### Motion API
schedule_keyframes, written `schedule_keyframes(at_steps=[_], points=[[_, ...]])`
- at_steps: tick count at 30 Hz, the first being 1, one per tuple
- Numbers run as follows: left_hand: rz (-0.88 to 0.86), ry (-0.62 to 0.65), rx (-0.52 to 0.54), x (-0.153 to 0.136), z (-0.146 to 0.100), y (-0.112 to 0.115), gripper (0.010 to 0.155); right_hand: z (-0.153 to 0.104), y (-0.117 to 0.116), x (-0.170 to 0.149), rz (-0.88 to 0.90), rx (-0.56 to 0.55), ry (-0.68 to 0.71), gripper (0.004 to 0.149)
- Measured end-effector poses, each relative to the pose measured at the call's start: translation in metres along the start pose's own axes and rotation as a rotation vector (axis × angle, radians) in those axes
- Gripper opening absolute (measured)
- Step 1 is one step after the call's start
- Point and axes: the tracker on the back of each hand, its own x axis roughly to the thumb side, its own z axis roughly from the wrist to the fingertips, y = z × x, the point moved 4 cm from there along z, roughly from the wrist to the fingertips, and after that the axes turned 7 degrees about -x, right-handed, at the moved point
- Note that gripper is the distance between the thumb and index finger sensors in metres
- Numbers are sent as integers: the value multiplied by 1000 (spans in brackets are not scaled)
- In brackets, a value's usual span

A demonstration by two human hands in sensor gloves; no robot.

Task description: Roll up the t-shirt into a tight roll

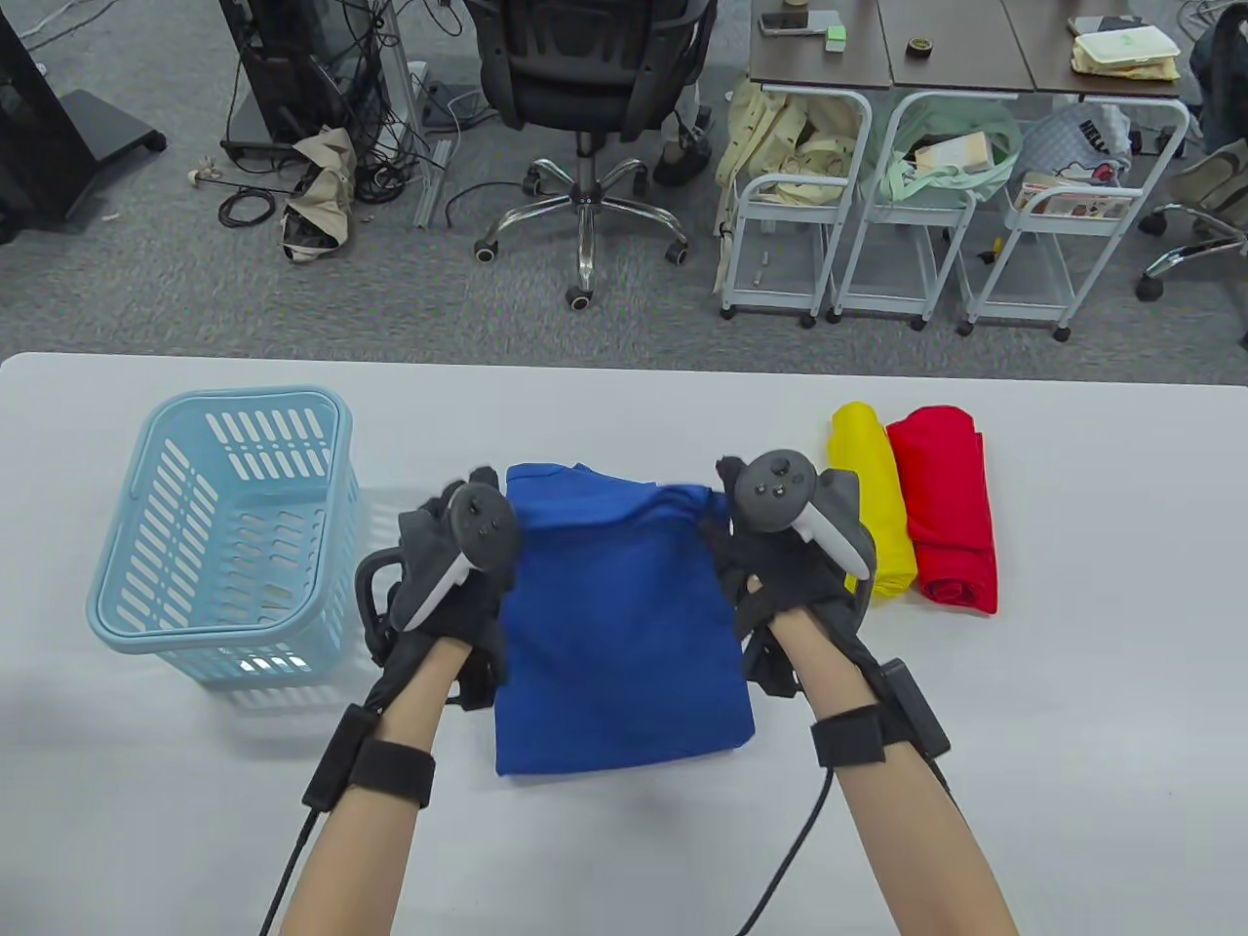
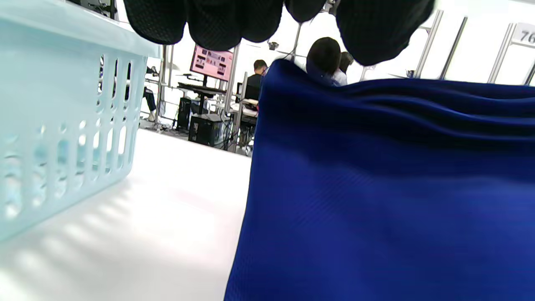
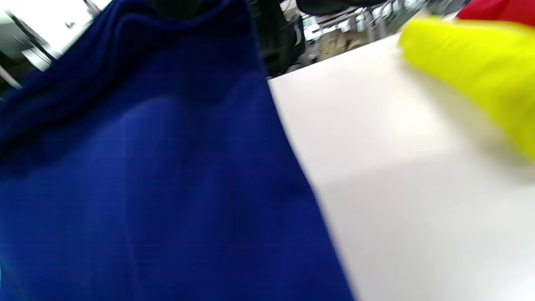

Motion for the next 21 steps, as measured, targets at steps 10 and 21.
schedule_keyframes(at_steps=[10, 21], points=[[124, 235, -517, -1, -52, 148, 63, -70, -136, -4, -246, 312, 298, 69], [249, 477, -447, 21, -114, 145, 62, -131, -136, -25, -433, 234, 344, 80]])
